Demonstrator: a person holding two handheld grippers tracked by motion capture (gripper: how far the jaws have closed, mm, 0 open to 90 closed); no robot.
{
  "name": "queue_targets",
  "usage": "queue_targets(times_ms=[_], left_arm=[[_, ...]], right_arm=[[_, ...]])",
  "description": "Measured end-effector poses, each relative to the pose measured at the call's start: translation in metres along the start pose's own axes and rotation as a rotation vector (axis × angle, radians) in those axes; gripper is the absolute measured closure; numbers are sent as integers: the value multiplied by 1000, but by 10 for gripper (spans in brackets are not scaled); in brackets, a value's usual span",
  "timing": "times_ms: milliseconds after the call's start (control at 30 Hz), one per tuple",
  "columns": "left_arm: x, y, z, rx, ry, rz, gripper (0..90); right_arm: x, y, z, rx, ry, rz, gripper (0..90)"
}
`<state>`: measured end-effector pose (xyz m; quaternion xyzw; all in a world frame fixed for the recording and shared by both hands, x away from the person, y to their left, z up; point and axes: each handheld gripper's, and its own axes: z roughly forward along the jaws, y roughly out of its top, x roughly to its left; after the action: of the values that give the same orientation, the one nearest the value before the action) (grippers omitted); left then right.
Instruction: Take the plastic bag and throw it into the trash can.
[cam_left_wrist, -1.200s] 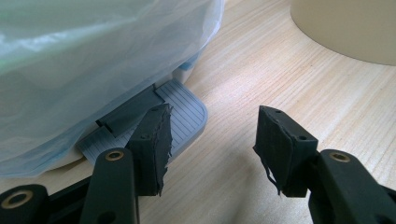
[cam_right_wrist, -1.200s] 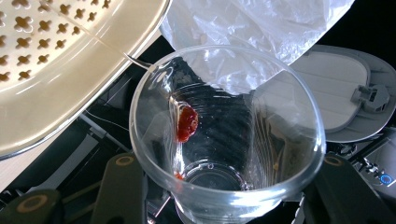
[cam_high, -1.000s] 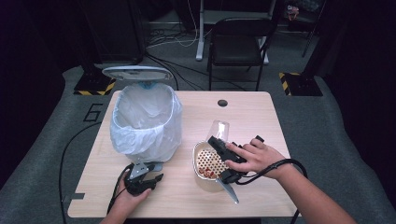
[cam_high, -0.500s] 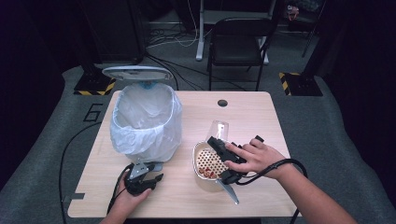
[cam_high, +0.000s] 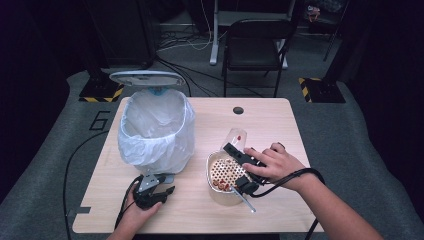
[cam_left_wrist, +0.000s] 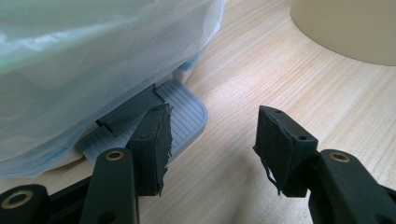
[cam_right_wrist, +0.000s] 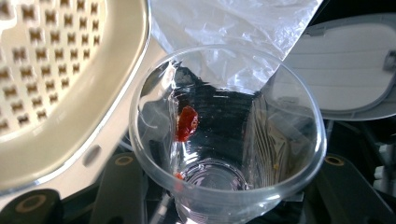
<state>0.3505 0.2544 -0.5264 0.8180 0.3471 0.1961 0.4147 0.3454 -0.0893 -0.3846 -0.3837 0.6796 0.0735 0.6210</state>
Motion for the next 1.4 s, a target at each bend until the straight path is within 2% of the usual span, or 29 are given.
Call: queue_targets(times_ms=[33,67,100,133,167,267,333,400,433,467,533,633,733,833,967,1167,1267,1400], left_arm=[[0,0,0,0,-1,-1,458],[-2,0,0,-3,-4,-26,458],[-1,0,0,-3,-5,-23,458],[-2,0,0,-4,-6,-29,458],[-2,0,0,-4,-7,-29,458],[-2,-1,0,-4,-4,-32,458],[-2,-1,0,-4,-4,-32,458],[-2,-1,0,-3,-6,-33,458],[-2,-1,0,-4,-4,-34,458],[-2,-1,0,-4,-5,-36,458],[-2,-1,0,-4,-5,-37,458],[-2,-1,0,-5,-5,-38,458],[-1,0,0,-4,-9,-33,458],[-1,0,0,-4,-9,-33,458],[-1,0,0,-3,-9,-31,458],[-2,-1,0,-4,-5,-37,458],[-1,0,0,-4,-9,-32,458],[-1,0,0,-4,-9,-32,458]], right_arm=[[-2,0,0,-16,5,33,489],[-4,0,0,-20,16,52,489],[-6,-1,-1,-28,22,77,489],[-8,-2,0,-42,41,129,488],[-10,-2,-1,-46,40,166,489],[-20,-8,0,-82,71,340,489],[-27,-14,0,-107,116,482,489],[-34,-22,1,-136,174,648,490],[-37,-27,2,-142,204,747,490],[-39,-32,3,-143,228,820,491],[-41,-39,5,-142,251,929,490],[-42,-49,7,-165,283,1057,491],[-42,-56,8,-184,319,1165,491],[-41,-60,9,-206,333,1237,491],[-43,-65,11,-245,374,1365,491],[-47,-70,15,-275,414,1501,491],[-51,-72,19,-265,421,1540,491],[-57,-73,23,-245,433,1558,491]])
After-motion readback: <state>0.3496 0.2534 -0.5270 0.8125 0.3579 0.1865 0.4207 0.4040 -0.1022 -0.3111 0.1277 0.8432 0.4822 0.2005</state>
